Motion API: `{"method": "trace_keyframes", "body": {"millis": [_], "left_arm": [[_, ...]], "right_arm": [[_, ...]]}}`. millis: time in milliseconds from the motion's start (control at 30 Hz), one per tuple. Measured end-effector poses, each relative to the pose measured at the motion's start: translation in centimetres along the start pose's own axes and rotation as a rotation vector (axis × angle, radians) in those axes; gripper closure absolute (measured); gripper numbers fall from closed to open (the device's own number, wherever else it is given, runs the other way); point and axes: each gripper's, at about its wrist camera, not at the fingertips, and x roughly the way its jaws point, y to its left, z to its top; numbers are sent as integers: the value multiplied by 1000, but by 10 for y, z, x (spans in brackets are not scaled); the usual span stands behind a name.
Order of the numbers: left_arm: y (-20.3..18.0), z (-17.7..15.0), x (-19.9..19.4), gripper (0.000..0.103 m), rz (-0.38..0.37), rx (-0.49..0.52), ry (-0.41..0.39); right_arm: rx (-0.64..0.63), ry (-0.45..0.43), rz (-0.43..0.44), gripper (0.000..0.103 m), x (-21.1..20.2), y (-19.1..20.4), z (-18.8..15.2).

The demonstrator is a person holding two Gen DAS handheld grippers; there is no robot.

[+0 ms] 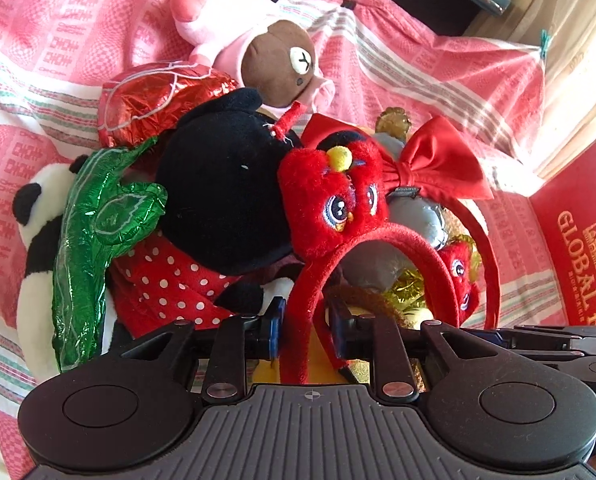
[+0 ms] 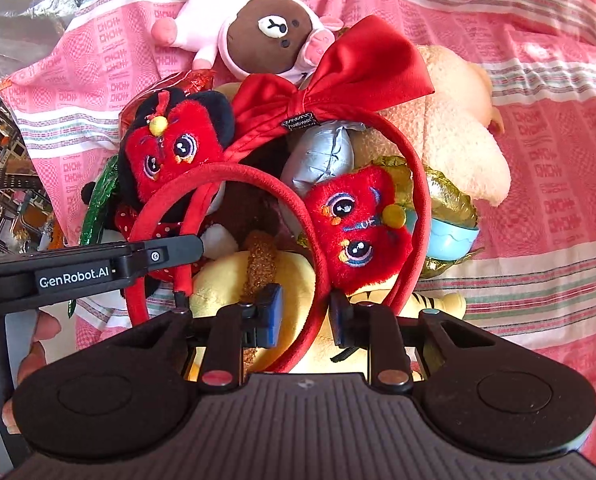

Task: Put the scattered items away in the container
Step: 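Lift the red headbands with the right gripper out of the pile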

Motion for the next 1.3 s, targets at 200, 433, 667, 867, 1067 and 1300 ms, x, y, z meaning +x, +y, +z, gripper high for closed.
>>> {"method": "trace_keyframes", "body": {"millis": [200,433,667,867,1067,1300], "left_arm": [[-6,11,-9,37,42,32,-39],[-17,11,2,38,90,79,-5],[-17,5,7,84,118,104,15],[-18,4,-1,100,138,123,-18],[-20,4,-4,100,126,136,-34],[-22,3,4,99,123,137,-21]], "right_arm": [[69,25,35,74,-2,-8,2],[42,37,26,74,-1,-3,4],[-4,17,9,74,-1,4,4],[-33,-49,2,80,-12,7,4],[-58,-112,-13,80,-22,8,12],[-42,-117,-26,80,-17,4,15]]}}
